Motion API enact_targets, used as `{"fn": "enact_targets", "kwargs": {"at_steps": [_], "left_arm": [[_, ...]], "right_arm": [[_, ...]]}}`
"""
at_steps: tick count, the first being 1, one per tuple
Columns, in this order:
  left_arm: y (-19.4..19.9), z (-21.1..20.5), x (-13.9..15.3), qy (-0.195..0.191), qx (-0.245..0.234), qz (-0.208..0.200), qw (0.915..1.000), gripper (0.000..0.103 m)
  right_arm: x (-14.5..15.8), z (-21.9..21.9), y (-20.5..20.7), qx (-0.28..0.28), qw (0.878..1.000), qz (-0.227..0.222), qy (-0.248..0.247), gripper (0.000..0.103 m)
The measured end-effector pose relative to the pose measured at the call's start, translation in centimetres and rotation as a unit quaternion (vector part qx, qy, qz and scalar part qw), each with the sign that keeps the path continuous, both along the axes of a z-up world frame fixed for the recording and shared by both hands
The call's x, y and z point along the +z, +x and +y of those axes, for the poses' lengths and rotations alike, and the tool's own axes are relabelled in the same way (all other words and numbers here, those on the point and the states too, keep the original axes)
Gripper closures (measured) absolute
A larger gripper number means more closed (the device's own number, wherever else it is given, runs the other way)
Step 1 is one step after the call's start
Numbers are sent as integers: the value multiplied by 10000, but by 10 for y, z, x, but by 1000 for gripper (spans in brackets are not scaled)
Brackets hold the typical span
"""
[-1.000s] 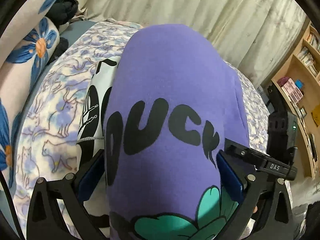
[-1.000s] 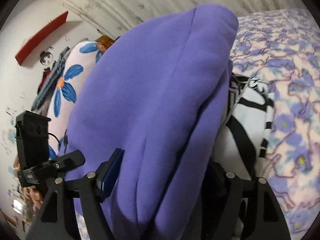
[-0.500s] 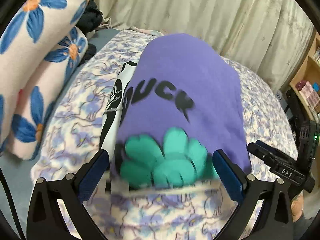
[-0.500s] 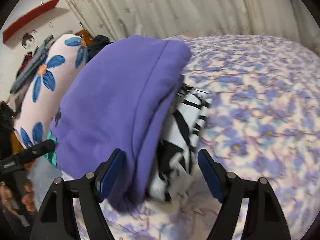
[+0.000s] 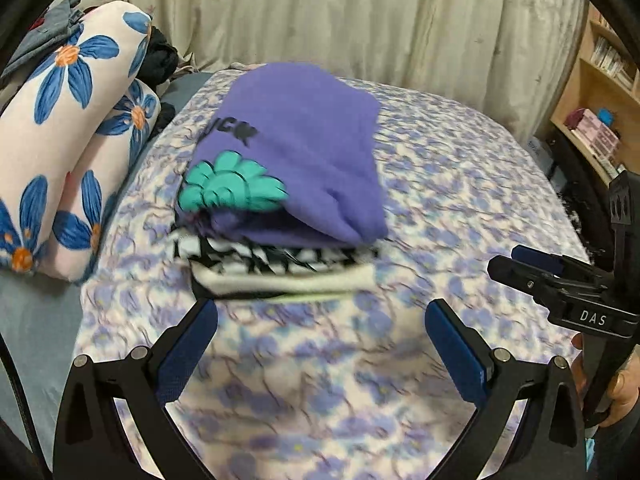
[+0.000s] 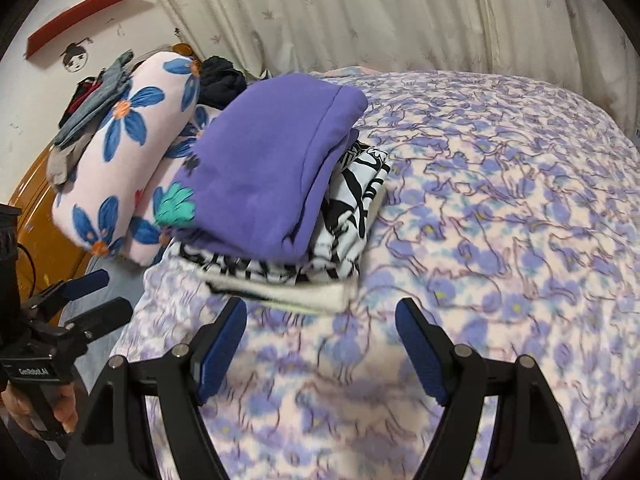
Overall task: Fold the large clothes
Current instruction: 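Open both tools and pull them back from the stack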
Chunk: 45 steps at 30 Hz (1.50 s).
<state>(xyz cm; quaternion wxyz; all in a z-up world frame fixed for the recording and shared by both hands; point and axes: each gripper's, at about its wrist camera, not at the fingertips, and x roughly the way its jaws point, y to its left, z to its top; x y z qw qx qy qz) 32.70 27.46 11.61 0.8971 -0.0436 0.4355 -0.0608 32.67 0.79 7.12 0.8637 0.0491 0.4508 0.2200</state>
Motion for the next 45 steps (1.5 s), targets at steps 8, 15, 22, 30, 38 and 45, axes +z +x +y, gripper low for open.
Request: {"fn": "enact_targets", "kwargs": {"at_steps": [8,15,22,30,38,45], "left_arm": [[-76,-47,25,-283,-243,-147,9992,1],[-138,-80,27,-328,-280,-263,9987,1],[-186,-110,19,-14,-156,-509,9986,1],[-222,-141,-15,440,456,-713,9954,1],[-242,-167,-59,383,601,-375,9968,1],[-263,-183,-82,404,463,-105,9981,1]], "right_arm": [[26,-36,-62,46,9999,66,-134,26],[30,-73,-117,228,9993,287,13,26],[21,-110,-168,100,9998,158,7,26],[-10,-145,-209,-590,9980,-74,196,26],[-44,-159,-250,-1176,9929,-153,-35,26],[-58,-162,-286,-1310,9905,-257,-337,14]]}}
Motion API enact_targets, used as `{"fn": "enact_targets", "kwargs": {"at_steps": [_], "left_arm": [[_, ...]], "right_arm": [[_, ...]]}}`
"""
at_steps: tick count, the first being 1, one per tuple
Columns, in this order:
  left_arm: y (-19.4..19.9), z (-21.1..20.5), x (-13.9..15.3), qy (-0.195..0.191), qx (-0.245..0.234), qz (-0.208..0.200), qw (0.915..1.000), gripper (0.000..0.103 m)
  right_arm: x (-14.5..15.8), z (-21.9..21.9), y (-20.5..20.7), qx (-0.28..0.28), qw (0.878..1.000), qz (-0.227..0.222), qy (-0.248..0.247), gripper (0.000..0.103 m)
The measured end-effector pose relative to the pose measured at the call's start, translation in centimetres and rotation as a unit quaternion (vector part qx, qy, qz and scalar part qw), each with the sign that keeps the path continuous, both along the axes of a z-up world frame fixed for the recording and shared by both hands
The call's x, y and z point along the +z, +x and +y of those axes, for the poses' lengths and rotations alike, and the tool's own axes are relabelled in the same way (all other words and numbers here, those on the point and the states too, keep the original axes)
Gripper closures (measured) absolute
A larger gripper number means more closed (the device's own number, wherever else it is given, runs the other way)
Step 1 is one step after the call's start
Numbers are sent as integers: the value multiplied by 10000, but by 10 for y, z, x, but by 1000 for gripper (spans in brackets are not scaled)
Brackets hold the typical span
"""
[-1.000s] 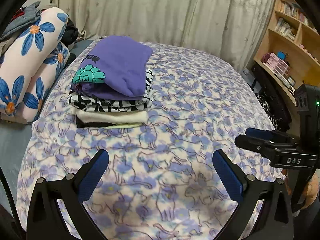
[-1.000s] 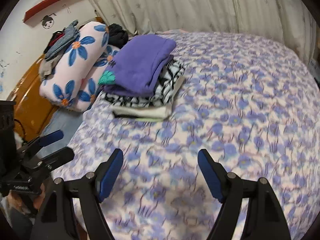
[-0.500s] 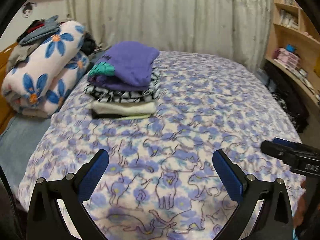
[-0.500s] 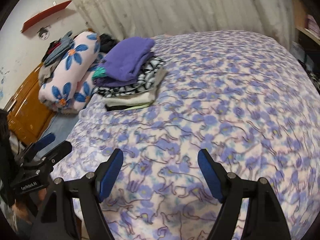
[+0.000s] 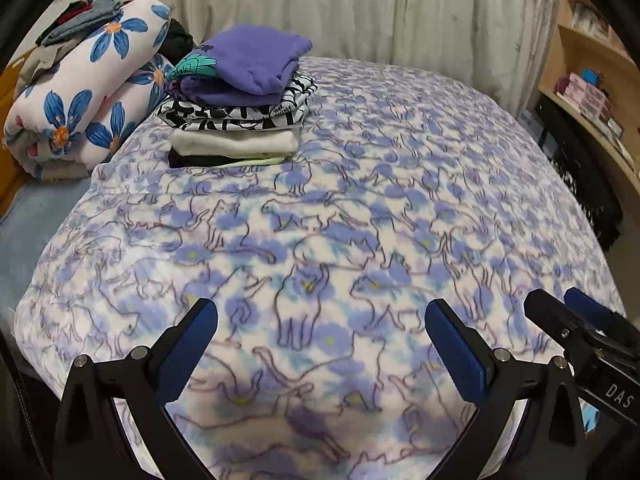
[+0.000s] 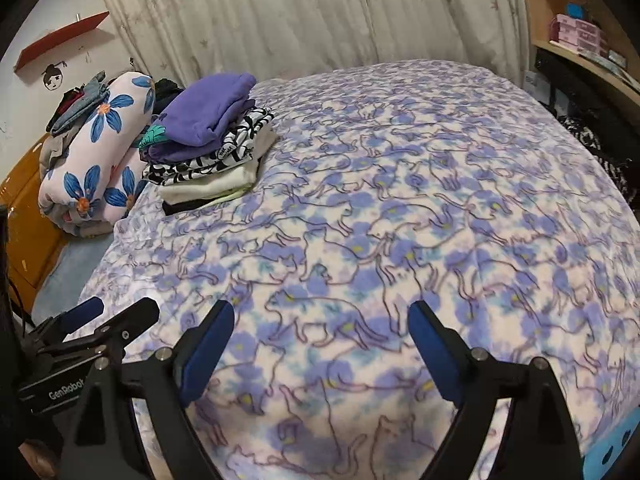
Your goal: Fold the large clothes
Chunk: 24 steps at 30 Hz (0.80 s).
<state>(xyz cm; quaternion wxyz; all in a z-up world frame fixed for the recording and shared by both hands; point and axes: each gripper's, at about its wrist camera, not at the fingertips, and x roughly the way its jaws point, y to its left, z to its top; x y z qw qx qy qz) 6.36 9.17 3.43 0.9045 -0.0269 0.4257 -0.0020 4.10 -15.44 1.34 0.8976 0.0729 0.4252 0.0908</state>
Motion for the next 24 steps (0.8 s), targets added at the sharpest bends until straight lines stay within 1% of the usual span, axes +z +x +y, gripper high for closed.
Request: {"fn": "enact_targets", "kwargs": {"at_steps": [3,6,11,15,24], "left_arm": [[-11,-6,0,160,-13,-63,9999,1],[-19,-11,2,183,-93,-81,9998,1],[-26,-18,6,275,-189,-91,9994,1],[-30,-20,7,219,-177,-62,9996,1],[-35,-23,13,241,-162,-119,9995,1]], "right_arm": [[-3,-1,-9,36,10000,60,-21,14],[-3,-1,-17,97,9999,53,-13,14],[4,-2,-28,111,9999,-83,-5,14],[9,-3,-32,116,9998,-169,-11,14],[15,-6,-35,96,9997,-231,55,14]]}}
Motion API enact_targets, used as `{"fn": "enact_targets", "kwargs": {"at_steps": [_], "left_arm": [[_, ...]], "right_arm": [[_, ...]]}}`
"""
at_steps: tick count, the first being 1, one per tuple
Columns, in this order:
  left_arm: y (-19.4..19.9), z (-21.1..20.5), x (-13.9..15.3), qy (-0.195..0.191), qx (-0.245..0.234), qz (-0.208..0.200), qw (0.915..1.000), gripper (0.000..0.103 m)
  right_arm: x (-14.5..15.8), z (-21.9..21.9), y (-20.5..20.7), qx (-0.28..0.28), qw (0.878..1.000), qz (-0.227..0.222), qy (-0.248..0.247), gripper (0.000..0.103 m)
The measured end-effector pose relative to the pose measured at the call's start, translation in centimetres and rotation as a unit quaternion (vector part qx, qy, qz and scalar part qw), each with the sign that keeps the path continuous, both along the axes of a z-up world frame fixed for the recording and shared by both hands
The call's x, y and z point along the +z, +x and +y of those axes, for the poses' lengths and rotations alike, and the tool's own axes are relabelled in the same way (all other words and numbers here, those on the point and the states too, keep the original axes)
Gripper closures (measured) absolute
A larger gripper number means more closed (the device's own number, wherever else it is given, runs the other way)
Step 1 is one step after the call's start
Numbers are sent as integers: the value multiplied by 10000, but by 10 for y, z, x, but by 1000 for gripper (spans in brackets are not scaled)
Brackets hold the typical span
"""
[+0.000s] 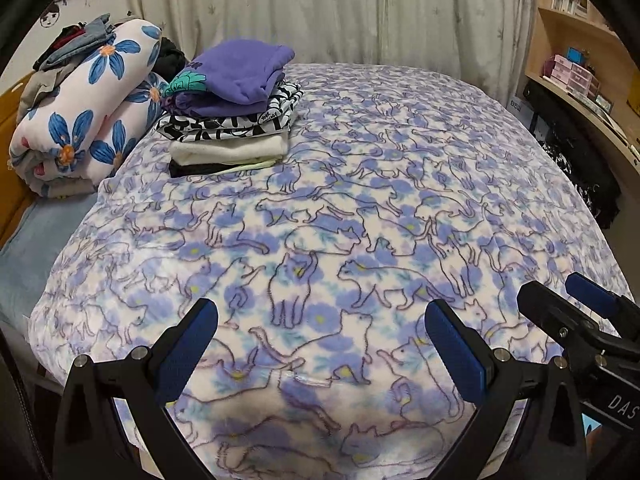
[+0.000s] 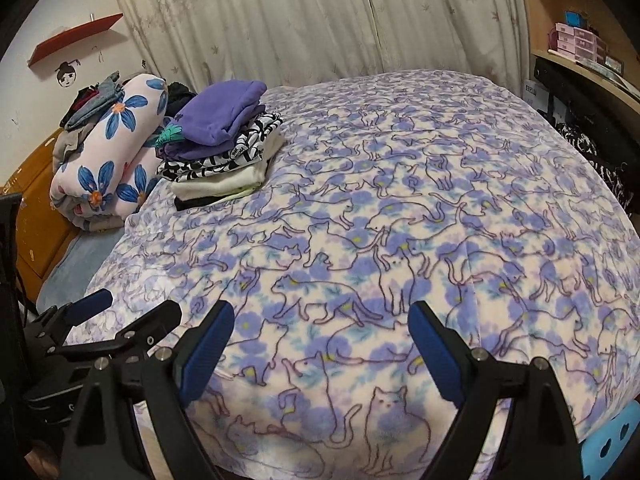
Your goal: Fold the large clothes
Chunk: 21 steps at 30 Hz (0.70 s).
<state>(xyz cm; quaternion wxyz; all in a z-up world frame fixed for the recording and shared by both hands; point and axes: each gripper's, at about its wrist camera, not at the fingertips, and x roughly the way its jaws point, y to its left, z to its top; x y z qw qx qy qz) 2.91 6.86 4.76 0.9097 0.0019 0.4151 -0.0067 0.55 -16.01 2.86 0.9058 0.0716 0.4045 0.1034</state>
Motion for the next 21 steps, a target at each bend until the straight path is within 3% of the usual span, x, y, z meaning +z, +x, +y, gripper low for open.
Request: {"fn": "enact_targets", "kwargs": {"at_steps": [21], "left_arm": [[-4,-2,8,52,24,-55,10000,1]], "right_arm": [[5,-2,-3,-42,10000,-63,7,14]]}}
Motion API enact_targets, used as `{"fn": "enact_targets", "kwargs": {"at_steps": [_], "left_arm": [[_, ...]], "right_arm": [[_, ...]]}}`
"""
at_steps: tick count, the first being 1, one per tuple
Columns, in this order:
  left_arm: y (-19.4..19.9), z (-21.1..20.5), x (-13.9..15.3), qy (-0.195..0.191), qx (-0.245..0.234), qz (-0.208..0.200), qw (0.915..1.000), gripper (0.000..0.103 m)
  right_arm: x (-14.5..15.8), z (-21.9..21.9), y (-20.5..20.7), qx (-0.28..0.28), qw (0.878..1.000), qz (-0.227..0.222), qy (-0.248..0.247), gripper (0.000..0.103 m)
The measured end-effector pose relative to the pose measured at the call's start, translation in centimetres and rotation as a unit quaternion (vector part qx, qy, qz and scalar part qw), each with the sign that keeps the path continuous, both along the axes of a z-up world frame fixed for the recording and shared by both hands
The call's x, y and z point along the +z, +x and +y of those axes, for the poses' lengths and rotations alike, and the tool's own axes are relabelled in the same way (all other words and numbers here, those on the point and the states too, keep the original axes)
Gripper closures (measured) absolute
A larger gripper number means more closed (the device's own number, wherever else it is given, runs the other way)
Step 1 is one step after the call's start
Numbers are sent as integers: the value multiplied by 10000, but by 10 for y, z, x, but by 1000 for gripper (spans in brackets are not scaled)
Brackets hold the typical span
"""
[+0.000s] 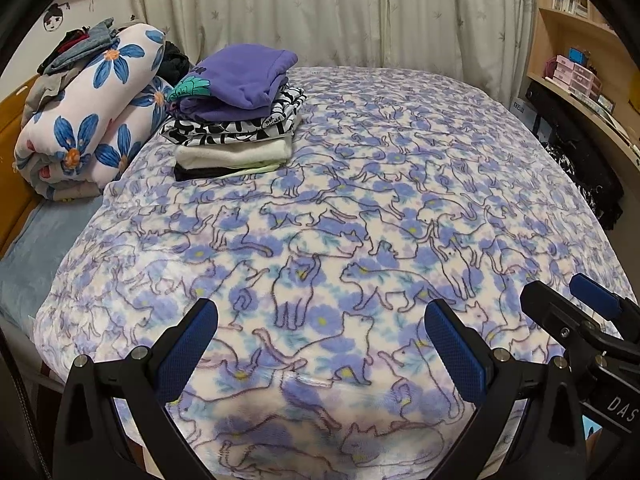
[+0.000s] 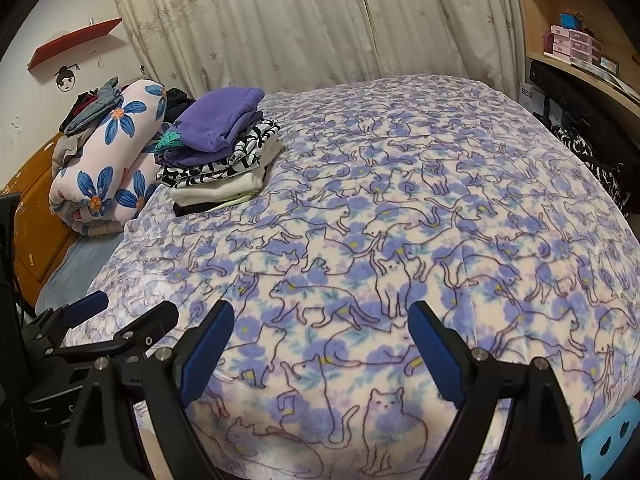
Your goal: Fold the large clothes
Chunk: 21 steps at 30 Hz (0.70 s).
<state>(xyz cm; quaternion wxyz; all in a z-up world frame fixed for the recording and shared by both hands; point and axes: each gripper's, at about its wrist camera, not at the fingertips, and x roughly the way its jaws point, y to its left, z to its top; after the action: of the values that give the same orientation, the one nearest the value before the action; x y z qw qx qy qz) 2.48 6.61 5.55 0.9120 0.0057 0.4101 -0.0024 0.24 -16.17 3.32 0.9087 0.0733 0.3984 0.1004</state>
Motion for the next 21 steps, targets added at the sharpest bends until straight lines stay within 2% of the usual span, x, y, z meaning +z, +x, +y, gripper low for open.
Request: {"fn": "enact_targets", "kwargs": {"at_steps": [21], "left_arm": [[-1,5,-7,0,120,49,9999,2]], "right_arm": [[-7,7,-5,37,10000,64,11,14]]}}
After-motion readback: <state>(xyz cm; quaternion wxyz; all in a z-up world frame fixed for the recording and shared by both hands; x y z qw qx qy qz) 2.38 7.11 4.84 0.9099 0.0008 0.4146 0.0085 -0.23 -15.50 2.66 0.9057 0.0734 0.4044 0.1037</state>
